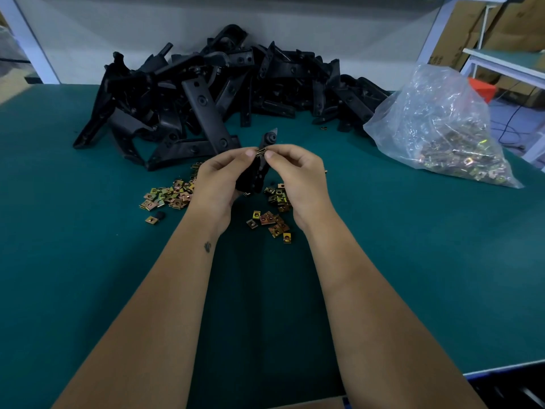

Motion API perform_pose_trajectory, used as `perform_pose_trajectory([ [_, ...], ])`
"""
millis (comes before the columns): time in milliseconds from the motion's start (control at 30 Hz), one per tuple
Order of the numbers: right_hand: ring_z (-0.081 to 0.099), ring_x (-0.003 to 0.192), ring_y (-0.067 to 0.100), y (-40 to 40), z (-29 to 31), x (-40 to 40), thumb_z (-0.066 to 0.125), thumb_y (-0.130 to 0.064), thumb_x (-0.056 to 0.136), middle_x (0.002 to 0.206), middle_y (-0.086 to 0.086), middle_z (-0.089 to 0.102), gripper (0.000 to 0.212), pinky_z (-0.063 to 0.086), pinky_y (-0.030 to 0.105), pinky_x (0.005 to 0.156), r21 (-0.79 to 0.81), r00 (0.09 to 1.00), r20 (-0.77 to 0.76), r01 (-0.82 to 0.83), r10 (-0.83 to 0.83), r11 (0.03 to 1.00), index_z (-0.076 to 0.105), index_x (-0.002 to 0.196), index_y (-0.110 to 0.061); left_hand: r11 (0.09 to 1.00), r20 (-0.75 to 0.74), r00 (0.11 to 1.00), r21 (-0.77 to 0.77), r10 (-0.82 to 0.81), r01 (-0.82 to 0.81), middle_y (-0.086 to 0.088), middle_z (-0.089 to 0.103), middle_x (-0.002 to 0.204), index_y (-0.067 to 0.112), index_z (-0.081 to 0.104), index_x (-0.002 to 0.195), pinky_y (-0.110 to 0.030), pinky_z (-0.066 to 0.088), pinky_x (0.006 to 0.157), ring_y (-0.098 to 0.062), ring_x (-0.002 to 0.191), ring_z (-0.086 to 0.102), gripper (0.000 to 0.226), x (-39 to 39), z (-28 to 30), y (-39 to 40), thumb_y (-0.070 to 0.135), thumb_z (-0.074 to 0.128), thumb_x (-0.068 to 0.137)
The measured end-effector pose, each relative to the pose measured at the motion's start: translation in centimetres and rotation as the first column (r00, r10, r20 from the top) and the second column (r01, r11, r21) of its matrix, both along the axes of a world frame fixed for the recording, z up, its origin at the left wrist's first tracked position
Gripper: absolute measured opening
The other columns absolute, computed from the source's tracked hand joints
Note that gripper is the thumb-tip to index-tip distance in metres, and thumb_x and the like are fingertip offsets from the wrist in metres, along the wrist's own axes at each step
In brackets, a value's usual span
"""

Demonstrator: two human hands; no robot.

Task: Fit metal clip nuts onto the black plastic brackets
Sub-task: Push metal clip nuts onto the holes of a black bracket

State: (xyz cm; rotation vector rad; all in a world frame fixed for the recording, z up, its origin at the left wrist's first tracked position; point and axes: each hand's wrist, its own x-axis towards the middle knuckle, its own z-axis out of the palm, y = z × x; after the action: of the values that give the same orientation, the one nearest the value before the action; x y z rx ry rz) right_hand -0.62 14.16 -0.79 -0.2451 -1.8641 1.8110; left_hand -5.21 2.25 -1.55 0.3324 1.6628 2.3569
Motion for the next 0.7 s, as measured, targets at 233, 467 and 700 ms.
perform_pose_trajectory([
  [233, 0.064, 0.077, -0.005, -0.12, 0.1, -0.07, 0.069, -0.012, 0.088, 0.077, -0.012, 0.072, 0.013, 0.047, 0.008, 0.069, -0.002, 1.0, 0.003, 0.01, -0.01, 1.0, 0.074, 0.082, -0.023, 1.0, 0.041, 0.999, 0.009, 0.001, -0.001, 0.001, 0.074, 0.081, 0.016, 0.075, 0.081, -0.025, 0.056, 0.068, -0.01, 0.077, 0.069, 0.017, 0.1, 0.29, 0.08, 0.016, 0.064, 0.094],
  [467, 0.063, 0.077, 0.0, -0.14, 0.05, -0.15, 0.068, -0.012, 0.088, 0.078, -0.008, 0.071, 0.014, 0.049, 0.01, 0.071, -0.032, 1.0, 0.003, -0.016, 0.016, 0.999, 0.073, 0.079, -0.021, 0.998, -0.001, 0.999, -0.058, 0.039, -0.039, 0.001, 0.074, 0.078, 0.016, 0.075, 0.085, -0.025, 0.056, 0.064, -0.009, 0.072, 0.068, 0.014, 0.22, 0.35, 0.19, 0.016, 0.065, 0.093],
  [700, 0.062, 0.079, 0.005, -0.34, -0.03, -0.39, 0.068, -0.012, 0.087, 0.081, -0.001, 0.07, 0.012, 0.051, 0.015, 0.074, -0.055, 1.0, 0.009, 0.017, -0.017, 0.998, 0.073, 0.079, -0.019, 0.988, -0.047, 0.992, -0.096, 0.116, -0.12, 0.0, 0.073, 0.094, 0.026, 0.078, 0.071, -0.042, 0.051, 0.094, -0.017, 0.094, 0.066, 0.023, 0.25, 0.22, 0.71, 0.02, 0.067, 0.091],
])
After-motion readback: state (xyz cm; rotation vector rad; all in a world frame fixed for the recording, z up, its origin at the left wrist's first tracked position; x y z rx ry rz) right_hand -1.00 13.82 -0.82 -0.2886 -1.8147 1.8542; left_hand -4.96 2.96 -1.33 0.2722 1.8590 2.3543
